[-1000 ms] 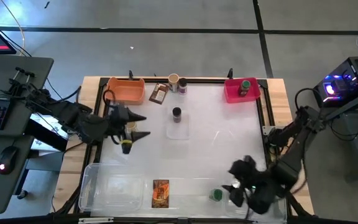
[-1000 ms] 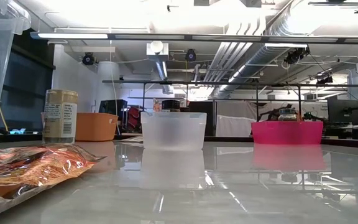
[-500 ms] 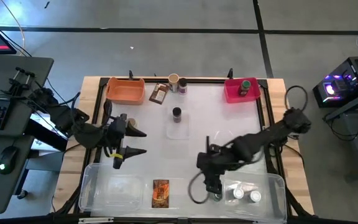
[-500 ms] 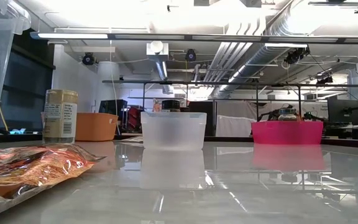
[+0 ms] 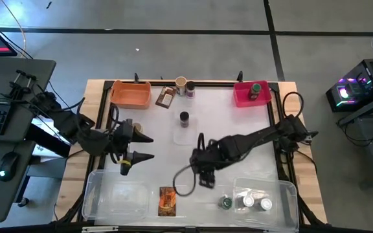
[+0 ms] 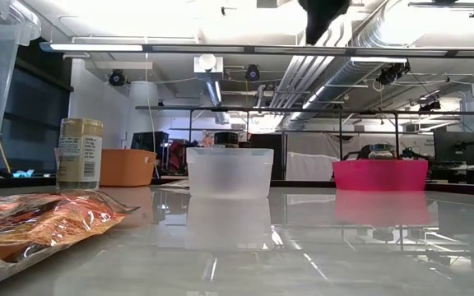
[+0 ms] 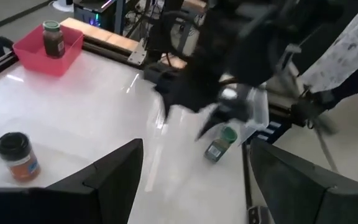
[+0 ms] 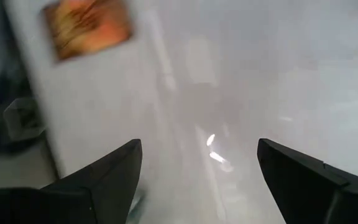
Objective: Sort spices by type
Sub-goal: Put the black seasoning bottle into the white bin
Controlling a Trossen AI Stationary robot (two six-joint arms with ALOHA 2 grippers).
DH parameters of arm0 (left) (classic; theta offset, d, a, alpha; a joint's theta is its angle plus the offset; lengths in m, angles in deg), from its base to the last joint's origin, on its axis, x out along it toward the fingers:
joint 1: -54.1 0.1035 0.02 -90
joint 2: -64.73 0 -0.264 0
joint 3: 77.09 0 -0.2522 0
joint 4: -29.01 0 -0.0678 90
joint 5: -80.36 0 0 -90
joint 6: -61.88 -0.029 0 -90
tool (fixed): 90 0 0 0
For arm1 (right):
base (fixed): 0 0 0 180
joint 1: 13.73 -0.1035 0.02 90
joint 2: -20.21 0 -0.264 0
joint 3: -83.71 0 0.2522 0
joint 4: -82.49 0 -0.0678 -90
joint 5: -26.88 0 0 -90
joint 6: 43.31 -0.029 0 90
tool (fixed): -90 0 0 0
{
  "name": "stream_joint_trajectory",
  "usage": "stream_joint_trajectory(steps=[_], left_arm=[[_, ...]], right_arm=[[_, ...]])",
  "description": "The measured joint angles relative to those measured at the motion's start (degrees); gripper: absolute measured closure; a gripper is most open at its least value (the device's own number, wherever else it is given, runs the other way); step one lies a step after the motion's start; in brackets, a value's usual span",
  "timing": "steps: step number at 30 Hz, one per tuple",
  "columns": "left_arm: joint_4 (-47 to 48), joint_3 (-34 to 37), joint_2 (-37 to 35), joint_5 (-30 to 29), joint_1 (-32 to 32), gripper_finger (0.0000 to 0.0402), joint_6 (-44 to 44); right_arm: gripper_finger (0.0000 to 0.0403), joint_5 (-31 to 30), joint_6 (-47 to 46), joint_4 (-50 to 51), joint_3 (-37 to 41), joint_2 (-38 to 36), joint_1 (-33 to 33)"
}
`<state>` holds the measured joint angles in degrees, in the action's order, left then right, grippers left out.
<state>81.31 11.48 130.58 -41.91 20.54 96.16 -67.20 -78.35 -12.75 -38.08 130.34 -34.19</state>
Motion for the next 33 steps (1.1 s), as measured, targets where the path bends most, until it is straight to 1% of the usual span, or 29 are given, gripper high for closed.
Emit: stream_joint_trajectory(steps=[2,4,7,11,15,17,19,24,28,30,33], left_arm=[[-2.7,0.0,-0.2,-0.2,0.0,0.0119,-1.0],[-6.8,0.0,-0.2,-0.9,0.1,0.0119,-3.7],[-11.9,0.0,0.0,-3.2,0.8,0.0119,-8.3],[-12.9,0.0,0.0,-4.7,2.6,0.0119,-12.1],[-10.0,0.0,-0.1,-4.7,4.3,0.0119,-13.9],[-8.3,0.0,-0.1,-5.1,5.6,0.0119,-14.5],[-7.8,0.0,-0.1,-5.7,7.6,0.0119,-14.8],[-8.2,0.0,-0.1,-5.8,15.8,0.0119,-16.9],[-8.2,0.0,0.5,-5.2,24.6,0.0119,-14.9],[-8.4,0.0,1.1,-3.6,29.0,0.0119,-11.3],[-7.6,0.0,1.5,-0.3,34.0,0.0119,-7.6]], right_arm=[[0.0089,-3.7,-2.1,-0.4,0.0,0.0,1.2],[0.0089,-8.2,-6.2,-1.2,0.0,0.0,2.6],[0.0089,-14.0,-11.6,-1.6,0.0,0.0,5.1],[0.0089,-16.4,-12.5,-1.0,0.1,-1.1,8.8],[0.0089,-19.7,-12.4,0.6,0.1,-2.4,14.7],[0.0089,-19.1,-11.8,0.1,0.1,-2.6,18.8],[0.0089,-17.1,-8.3,-2.3,0.1,-2.5,23.0],[0.0089,-15.2,1.1,-16.3,0.1,-1.0,34.4],[0.0089,-7.5,6.8,-28.6,0.1,2.3,42.9],[0.0089,-3.4,7.2,-31.4,0.1,4.4,45.8],[0.0091,0.5,10.7,-34.0,0.2,7.2,48.7]])
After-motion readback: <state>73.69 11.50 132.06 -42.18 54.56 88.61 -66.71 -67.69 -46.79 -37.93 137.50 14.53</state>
